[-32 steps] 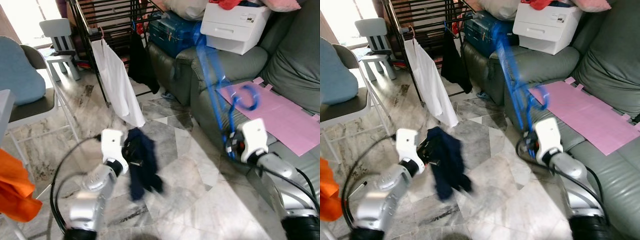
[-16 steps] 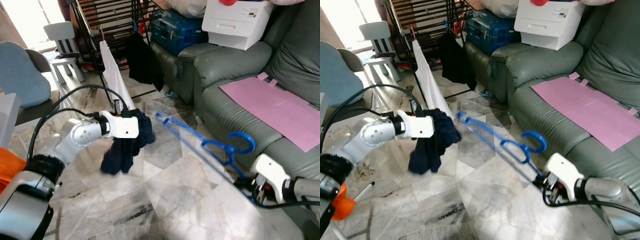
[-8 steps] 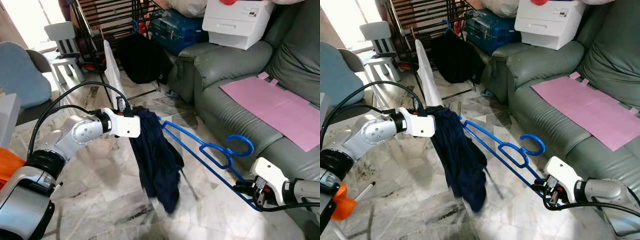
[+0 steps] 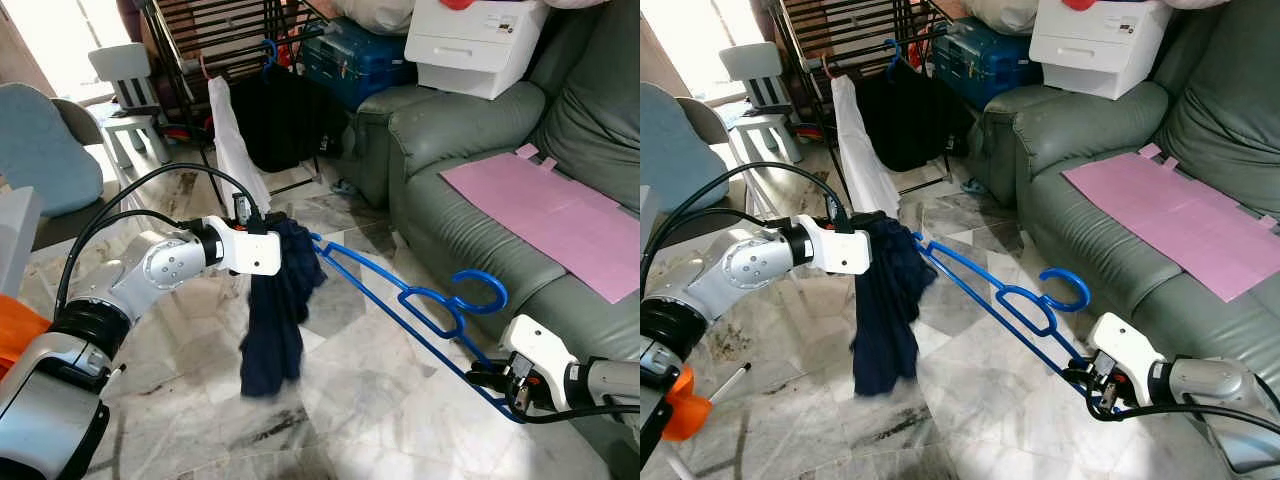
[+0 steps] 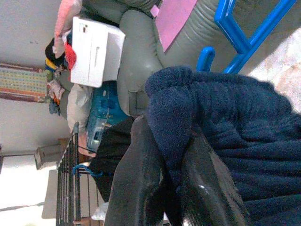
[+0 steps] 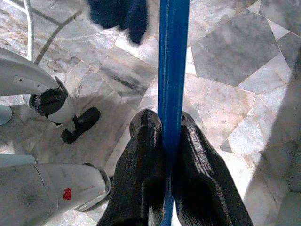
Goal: Hang hanger
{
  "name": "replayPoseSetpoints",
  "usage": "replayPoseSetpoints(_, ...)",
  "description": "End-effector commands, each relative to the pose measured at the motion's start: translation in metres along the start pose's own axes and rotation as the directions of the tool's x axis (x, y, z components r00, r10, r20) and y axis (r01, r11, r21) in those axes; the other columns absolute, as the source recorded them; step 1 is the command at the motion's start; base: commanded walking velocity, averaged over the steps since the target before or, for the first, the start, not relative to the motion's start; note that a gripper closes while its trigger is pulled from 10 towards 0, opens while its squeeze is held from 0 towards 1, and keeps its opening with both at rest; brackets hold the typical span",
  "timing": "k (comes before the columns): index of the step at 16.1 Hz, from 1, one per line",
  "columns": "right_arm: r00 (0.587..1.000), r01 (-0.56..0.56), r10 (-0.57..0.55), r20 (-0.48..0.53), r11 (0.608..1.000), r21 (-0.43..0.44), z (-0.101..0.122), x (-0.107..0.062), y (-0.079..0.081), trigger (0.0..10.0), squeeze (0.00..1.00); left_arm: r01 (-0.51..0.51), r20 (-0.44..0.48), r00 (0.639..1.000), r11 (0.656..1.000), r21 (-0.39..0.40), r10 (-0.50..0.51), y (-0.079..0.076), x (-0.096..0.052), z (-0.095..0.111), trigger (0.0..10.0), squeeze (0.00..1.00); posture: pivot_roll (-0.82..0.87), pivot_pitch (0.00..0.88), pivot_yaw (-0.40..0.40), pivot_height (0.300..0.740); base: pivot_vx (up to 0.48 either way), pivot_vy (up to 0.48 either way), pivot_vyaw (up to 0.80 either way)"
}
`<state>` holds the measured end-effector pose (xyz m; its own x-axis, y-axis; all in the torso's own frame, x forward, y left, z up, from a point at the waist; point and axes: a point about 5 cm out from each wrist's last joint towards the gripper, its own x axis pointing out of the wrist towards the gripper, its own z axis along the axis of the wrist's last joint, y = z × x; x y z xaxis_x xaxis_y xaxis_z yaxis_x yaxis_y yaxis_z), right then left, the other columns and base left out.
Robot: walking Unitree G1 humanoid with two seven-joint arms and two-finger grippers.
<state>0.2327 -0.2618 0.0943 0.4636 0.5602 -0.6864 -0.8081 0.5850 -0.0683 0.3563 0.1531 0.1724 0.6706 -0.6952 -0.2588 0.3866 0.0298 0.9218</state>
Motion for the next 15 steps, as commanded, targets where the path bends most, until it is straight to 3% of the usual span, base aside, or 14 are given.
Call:
replayPoseSetpoints(1, 1.0, -0.021, 0.022, 0.013, 0.999, -0.027, 0.006, -0.001, 0.002, 10.0, 0.0, -0.013, -0.006, 1.0, 1.0, 0.012, 0.014, 0.006, -0.002, -0.002, 10.0, 0.0, -0.2, 0.0, 0.119, 0.74, 0.0, 0.0, 0.0)
replayPoseSetpoints(3, 0.978, -0.184, 0.19, -0.091, 0.981, 0.061, -0.028, 0.01, 0.019, 10.0, 0.0, -0.138, 0.069, 0.987, 0.987, -0.08, 0.143, 0.007, 0.007, 0.004, 10.0, 0.0, -0.21, 0.0, 0.096, 0.74, 0.0, 0.0, 0.0)
replayPoseSetpoints(7, 0.97, -0.205, 0.209, -0.121, 0.978, 0.05, -0.029, 0.021, 0.012, 10.0, 0.0, -0.174, 0.127, 0.975, 0.981, -0.088, 0.184, 0.011, 0.01, 0.012, 10.0, 0.0, -0.21, 0.0, 0.089, 0.74, 0.0, 0.0, 0.0)
replayPoseSetpoints(11, 0.969, -0.21, 0.213, -0.122, 0.977, 0.039, -0.029, 0.022, 0.009, 10.0, 0.0, -0.176, 0.133, 0.973, 0.98, -0.087, 0.187, 0.009, 0.009, 0.011, 10.0, 0.0, -0.21, 0.0, 0.086, 0.74, 0.0, 0.0, 0.0)
replayPoseSetpoints(15, 0.969, -0.227, 0.227, -0.093, 0.974, 0.006, -0.026, 0.004, 0.01, 10.0, 0.0, -0.183, -0.033, 0.983, 0.981, -0.069, 0.181, 0.001, 0.005, -0.013, 10.0, 0.0, -0.23, 0.0, 0.096, 0.74, 0.0, 0.0, 0.0)
